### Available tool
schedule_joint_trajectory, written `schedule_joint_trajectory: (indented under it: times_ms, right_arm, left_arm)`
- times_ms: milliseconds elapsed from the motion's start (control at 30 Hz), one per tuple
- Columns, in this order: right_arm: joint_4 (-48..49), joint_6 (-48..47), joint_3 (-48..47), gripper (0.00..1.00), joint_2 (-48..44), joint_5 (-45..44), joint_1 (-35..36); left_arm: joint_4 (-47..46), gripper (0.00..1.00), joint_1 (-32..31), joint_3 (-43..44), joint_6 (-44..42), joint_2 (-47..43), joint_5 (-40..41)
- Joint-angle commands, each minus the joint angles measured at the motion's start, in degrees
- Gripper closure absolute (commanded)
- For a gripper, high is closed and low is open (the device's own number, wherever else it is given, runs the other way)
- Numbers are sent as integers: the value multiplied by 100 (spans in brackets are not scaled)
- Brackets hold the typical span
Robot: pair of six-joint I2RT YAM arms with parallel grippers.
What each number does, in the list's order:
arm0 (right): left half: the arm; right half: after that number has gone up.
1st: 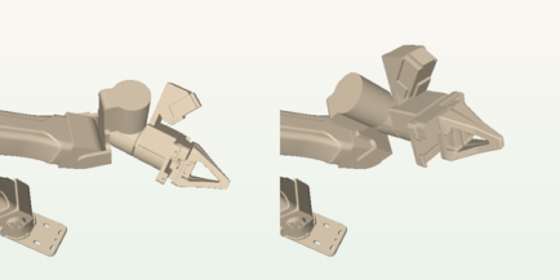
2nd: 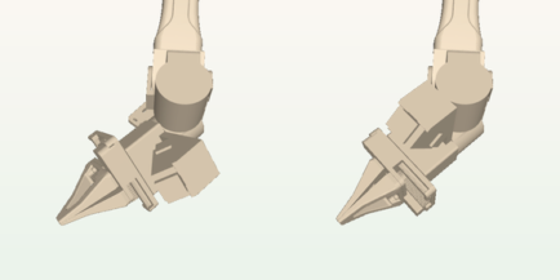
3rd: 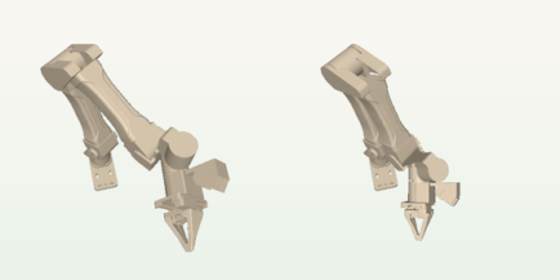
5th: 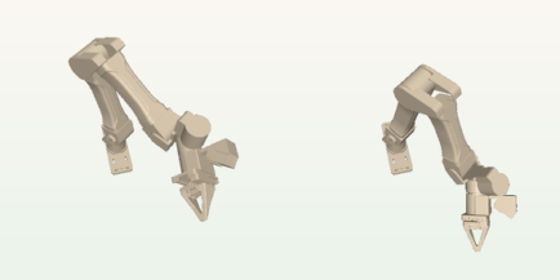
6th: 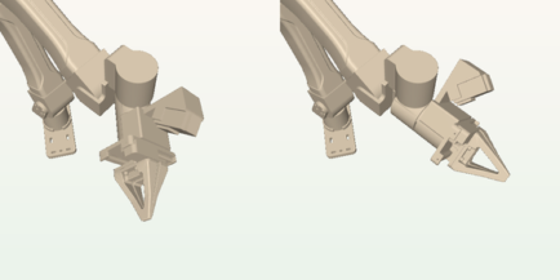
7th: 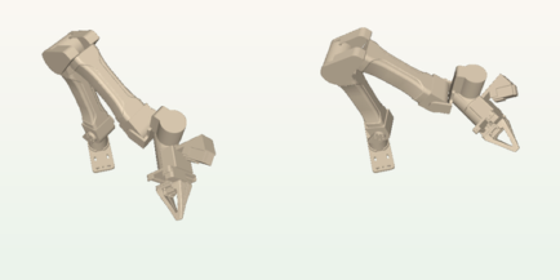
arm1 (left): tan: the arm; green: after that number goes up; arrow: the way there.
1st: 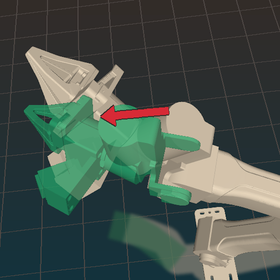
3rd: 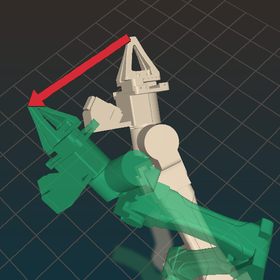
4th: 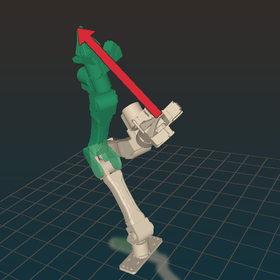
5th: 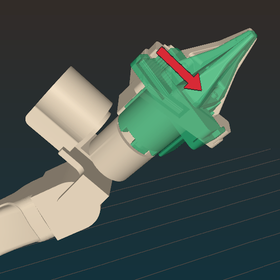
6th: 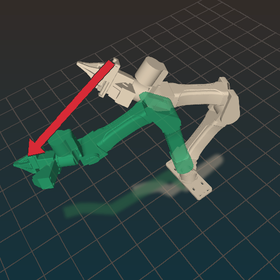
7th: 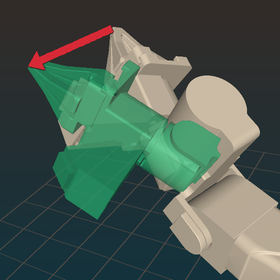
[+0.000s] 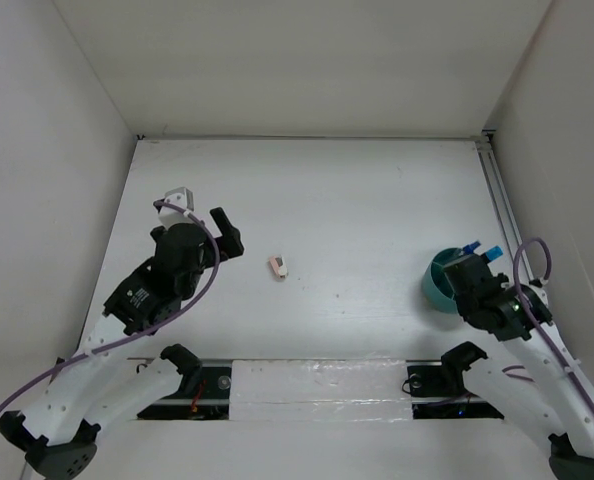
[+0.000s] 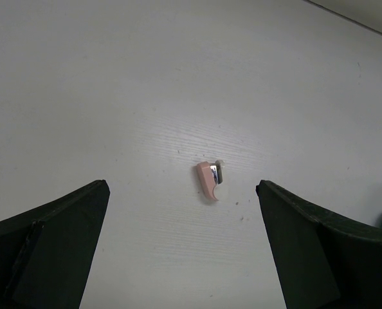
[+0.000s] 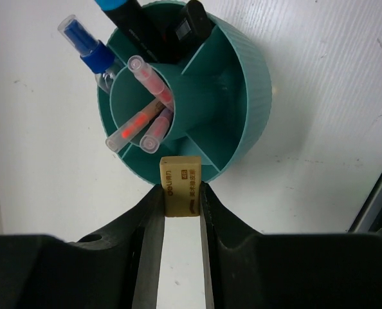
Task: Sort the stationery into containers
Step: Place the stationery in the storage box.
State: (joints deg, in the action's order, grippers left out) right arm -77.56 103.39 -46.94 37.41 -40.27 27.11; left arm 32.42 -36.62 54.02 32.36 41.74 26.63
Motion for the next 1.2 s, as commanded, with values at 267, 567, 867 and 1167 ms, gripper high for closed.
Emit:
schedule_joint_trajectory:
  times_ms: [267, 567, 867, 1167]
  right_arm:
    - [-154, 172, -25, 100, 364, -192, -602]
    - [-154, 120, -26, 100, 592, -192, -786]
    - [-154, 120, -26, 95, 715, -244, -927]
    - [-154, 120, -26, 78, 715, -244, -927]
  left_arm:
    - [-96, 0, 15, 30, 25, -367, 140]
    - [-43, 0, -38, 30, 78, -473, 246]
    - [-43, 0, -91, 30, 78, -526, 298]
    - [9, 0, -205, 30, 130, -640, 404]
